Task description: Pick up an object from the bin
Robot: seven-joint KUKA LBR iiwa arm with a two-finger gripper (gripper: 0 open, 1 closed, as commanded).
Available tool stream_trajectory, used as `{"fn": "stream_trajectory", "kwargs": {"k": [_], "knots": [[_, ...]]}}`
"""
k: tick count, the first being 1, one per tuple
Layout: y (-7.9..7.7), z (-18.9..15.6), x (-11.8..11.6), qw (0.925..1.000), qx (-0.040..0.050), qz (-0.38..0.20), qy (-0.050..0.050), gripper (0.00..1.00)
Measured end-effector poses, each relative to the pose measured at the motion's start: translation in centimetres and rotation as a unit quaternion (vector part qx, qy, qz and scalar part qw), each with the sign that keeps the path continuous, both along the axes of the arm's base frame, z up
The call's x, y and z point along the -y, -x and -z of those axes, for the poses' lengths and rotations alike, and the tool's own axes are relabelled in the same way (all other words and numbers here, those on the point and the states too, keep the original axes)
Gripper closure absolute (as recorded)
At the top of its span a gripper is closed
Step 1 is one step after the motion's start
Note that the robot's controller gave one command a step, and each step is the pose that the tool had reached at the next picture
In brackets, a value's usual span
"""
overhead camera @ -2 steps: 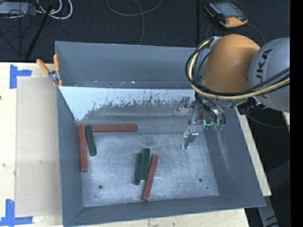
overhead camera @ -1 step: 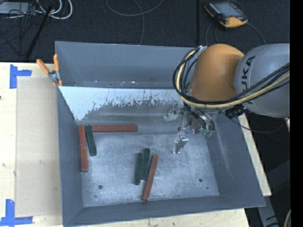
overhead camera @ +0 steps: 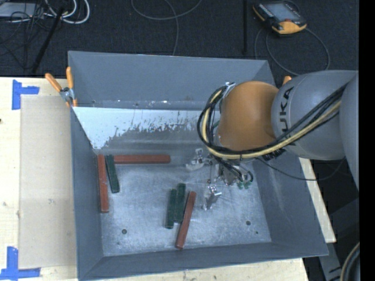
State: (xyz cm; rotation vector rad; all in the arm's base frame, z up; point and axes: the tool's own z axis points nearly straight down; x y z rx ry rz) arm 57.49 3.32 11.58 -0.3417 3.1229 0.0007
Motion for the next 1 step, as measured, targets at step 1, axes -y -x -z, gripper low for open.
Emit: {"fn": "stream_trajectory", "kwargs": {"k": [1], "knots": [[-3.16,3.91,-1.85,0.9986,0.0101,-0.051,-0.001,1.00]]}}
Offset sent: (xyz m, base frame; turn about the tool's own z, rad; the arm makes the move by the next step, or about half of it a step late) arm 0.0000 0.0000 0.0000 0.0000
